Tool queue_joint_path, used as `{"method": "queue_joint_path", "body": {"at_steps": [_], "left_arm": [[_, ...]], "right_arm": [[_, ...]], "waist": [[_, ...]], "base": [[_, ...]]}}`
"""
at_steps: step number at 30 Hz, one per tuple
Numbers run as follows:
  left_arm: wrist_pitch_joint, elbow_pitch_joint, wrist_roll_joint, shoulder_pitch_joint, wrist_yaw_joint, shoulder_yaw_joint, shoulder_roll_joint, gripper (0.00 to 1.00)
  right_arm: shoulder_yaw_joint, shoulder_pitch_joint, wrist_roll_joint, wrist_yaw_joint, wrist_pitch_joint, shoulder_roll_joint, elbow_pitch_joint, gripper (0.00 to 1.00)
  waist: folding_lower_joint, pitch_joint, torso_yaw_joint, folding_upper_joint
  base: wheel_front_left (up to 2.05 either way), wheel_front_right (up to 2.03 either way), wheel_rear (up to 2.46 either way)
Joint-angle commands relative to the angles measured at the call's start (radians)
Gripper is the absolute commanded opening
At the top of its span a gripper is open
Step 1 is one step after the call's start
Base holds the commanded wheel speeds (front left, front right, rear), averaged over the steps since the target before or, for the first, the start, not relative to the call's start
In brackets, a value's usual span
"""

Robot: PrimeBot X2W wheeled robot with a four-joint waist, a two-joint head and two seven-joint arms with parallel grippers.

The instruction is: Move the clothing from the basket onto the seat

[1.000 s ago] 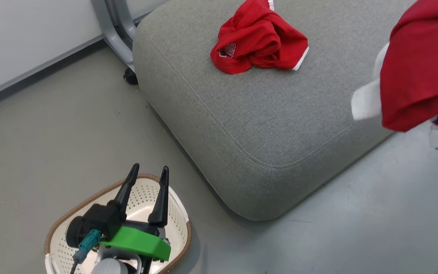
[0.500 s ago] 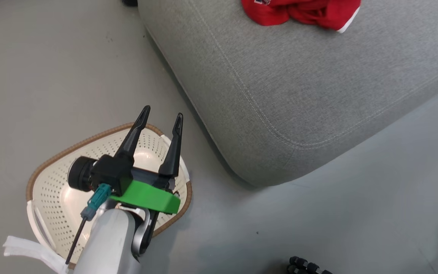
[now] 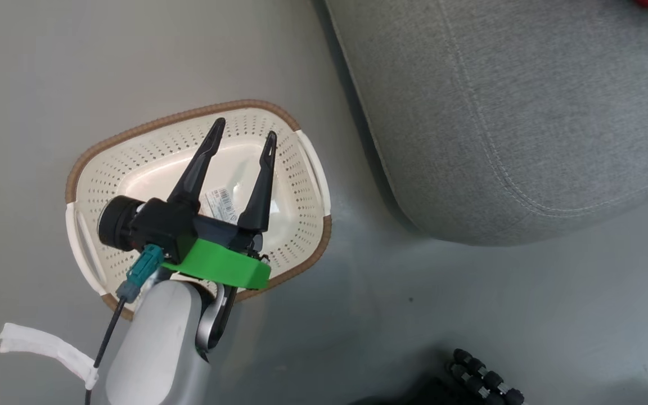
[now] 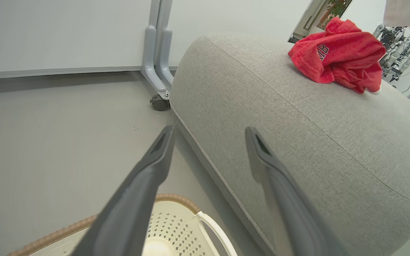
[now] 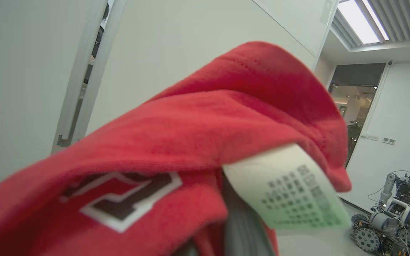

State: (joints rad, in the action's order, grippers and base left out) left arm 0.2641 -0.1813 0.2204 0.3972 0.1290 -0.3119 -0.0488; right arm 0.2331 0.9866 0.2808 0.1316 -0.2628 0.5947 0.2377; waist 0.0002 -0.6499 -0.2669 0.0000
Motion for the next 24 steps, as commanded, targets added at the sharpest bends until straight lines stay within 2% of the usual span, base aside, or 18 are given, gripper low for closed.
{"method": "queue_joint_path", "body": {"at_steps": [1,6,10,16,24], "left_arm": [[0.000,0.002,-0.015,0.018,0.002,0.000,-0.003,1.00],[0.000,0.008,-0.009,0.015,0.002,-0.003,-0.004,1.00],[0.000,0.011,-0.015,0.003,0.000,0.000,-0.003,1.00],[0.000,0.006,-0.005,-0.029,-0.005,0.002,-0.003,1.00],[0.000,0.008,-0.012,-0.031,-0.005,0.008,-0.004,1.00]], "right_arm": [[0.005,0.020,0.000,-0.002,-0.003,0.009,0.038,0.00],[-0.032,0.012,-0.022,-0.002,-0.003,0.013,0.147,0.00],[-0.048,-0.009,0.000,-0.002,-0.003,-0.014,0.224,0.00],[-0.169,-0.021,0.041,-0.002,-0.003,-0.020,0.373,0.00],[-0.258,-0.012,0.102,-0.002,-0.003,-0.020,0.477,0.00]], "waist": [[-0.0002,-0.092,0.091,0.0000],[-0.0002,-0.110,0.115,0.0000],[-0.0002,-0.115,0.115,0.0000],[-0.0002,-0.113,0.111,0.0000],[-0.0002,-0.098,0.104,0.0000]], "base": [[0.00,0.00,0.00],[0.00,0.00,0.00],[0.00,0.00,0.00],[0.00,0.00,0.00],[0.00,0.00,0.00]]}}
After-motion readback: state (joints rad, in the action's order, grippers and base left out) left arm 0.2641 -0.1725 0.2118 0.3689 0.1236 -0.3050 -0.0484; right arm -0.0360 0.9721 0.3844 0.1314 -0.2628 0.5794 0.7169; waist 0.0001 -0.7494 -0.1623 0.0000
